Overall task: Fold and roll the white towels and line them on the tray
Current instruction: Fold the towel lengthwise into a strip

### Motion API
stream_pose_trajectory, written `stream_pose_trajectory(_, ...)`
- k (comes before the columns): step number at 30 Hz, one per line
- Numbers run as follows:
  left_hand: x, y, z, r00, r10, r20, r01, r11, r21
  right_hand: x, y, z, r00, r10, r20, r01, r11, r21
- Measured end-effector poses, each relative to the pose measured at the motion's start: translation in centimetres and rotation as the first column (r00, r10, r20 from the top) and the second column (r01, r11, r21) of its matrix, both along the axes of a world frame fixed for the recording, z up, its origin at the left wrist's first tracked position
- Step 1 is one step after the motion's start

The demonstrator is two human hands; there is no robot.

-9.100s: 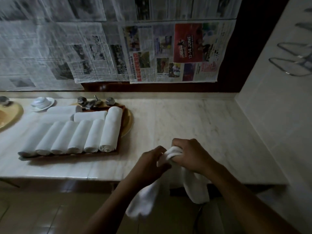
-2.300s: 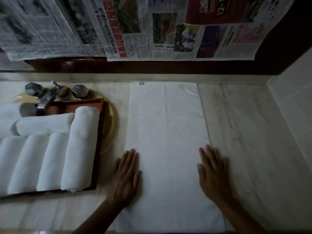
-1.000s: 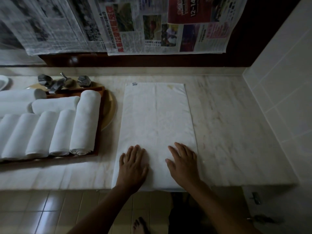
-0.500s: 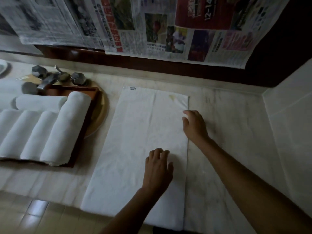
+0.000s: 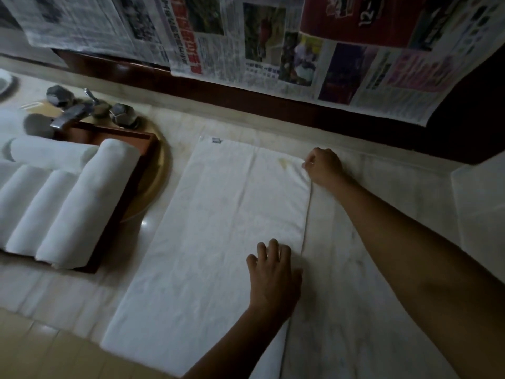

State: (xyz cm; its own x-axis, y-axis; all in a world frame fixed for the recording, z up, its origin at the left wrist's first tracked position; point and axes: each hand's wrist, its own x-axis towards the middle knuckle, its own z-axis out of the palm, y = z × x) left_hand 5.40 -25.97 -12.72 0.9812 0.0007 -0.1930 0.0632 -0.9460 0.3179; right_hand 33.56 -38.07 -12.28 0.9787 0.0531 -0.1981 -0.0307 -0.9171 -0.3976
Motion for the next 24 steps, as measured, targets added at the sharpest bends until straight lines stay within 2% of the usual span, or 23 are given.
stream_pose_trajectory(3, 0.2, -0.5, -0.3, 0.998, 0.051, 0.022, -0.052, 0.998, 0.024, 0.5, -0.3, 0.6, 0.994, 0.095, -0.063, -0.096, 0.995, -0.019)
stream_pose_trajectory(6, 0.5, -1.1, -0.2, 0.994, 0.091, 0.061, -0.093, 0.995, 0.036, 1.3, -1.1, 2.1, 0.997, 0.055, -0.054, -0.053, 0.997, 0.051)
stream_pose_trajectory(11, 0.9, -1.6, -0.3, 0.996, 0.078, 0.053, -0.078, 0.997, -0.001, 1.5, -2.5, 4.1, 0.998, -0.043, -0.037, 0.05, 0.97, 0.237)
stream_pose_trajectory(13, 1.2, -1.5, 0.2, 0.997, 0.063, 0.036, -0.06, 0.996, -0.071, 1.3, -2.8, 3.9, 0.994, -0.093, -0.06, 0.109, 0.93, 0.352)
stream_pose_trajectory(15, 1.5, -1.0, 1.0, 0.996, 0.087, 0.014, -0.083, 0.978, -0.192, 1.0, -2.9, 3.8, 0.983, -0.135, -0.128, 0.181, 0.851, 0.493)
stream_pose_trajectory(18, 2.0, 1.5, 2.9, 0.986, 0.162, -0.051, -0.168, 0.887, -0.43, 0.5, -2.1, 4.6, 0.958, -0.05, -0.283, 0.234, 0.71, 0.665)
stream_pose_trajectory(21, 2.3, 5.2, 5.3, 0.976, 0.204, -0.075, -0.209, 0.791, -0.575, 0.2, -0.4, 5.2, 0.985, 0.037, -0.171, 0.086, 0.752, 0.653)
stream_pose_trajectory(24, 2.8, 8.7, 6.9, 0.946, 0.236, -0.222, -0.324, 0.665, -0.673, 0.4, 2.7, 5.3, 0.999, -0.003, -0.034, 0.024, 0.778, 0.628)
